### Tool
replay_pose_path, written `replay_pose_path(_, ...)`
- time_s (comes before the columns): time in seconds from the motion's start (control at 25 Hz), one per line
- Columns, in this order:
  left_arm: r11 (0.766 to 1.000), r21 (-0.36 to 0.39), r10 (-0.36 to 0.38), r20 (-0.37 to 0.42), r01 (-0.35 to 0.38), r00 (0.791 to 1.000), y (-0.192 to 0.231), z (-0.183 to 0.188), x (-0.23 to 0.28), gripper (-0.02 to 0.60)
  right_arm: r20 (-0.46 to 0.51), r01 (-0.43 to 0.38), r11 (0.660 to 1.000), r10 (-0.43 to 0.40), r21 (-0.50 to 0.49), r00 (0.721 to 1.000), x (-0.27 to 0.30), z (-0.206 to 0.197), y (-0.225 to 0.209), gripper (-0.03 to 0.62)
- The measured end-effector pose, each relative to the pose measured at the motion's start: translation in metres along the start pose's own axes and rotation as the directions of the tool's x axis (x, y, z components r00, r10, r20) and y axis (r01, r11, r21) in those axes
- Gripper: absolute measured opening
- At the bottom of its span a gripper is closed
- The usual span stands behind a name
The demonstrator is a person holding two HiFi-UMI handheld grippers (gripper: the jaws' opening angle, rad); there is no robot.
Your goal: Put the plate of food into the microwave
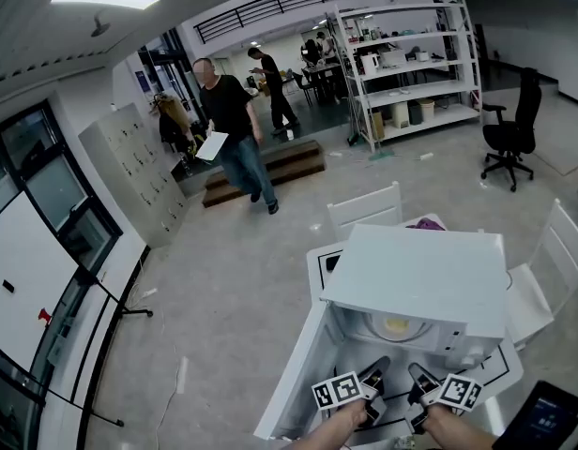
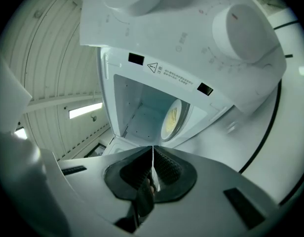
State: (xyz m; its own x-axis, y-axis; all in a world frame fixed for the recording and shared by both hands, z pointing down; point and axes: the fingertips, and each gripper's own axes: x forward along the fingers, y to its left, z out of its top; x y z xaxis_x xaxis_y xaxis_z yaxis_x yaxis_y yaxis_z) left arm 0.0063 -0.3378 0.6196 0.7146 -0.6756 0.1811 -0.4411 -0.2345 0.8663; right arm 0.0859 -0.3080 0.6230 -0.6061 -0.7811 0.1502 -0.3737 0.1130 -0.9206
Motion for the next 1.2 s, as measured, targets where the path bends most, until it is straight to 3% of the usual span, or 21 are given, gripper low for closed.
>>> replay_pose_path(0.28, 0.991, 0.136, -0.004, 0.007, 0.003, 1.0, -0.022, -0.017, -0.039, 0.006, 0.0, 0.023, 0.996, -0.023, -0.086, 1.0, -0.036, -0.011, 0.013, 0.012)
replay_pose_path(0.52, 0.979, 0.206, -0.008, 0.016, 0.004, 1.0, -0.032, -0.031, -0.072, 0.006, -0.011, 0.038, 0.986, -0.04, -0.16, 0.999, -0.061, -0.031, 0.024, 0.002)
replay_pose_path(0.64, 0.974, 0.225, -0.008, 0.022, 0.002, 1.0, -0.038, -0.039, -0.091, 0.006, -0.024, 0.004, 0.981, -0.009, -0.193, 1.0, -0.072, -0.047, 0.034, 0.002)
replay_pose_path(0.96, 0.955, 0.296, 0.009, 0.048, -0.023, 0.999, -0.052, -0.055, -0.142, 0.006, -0.086, -0.007, 0.941, -0.024, -0.337, 0.996, -0.113, -0.077, 0.051, 0.002)
replay_pose_path(1.2, 0.949, 0.31, 0.036, 0.086, -0.061, 0.996, -0.058, -0.07, -0.172, 0.006, -0.116, -0.023, 0.908, -0.028, -0.418, 0.993, -0.141, -0.079, 0.057, 0.002)
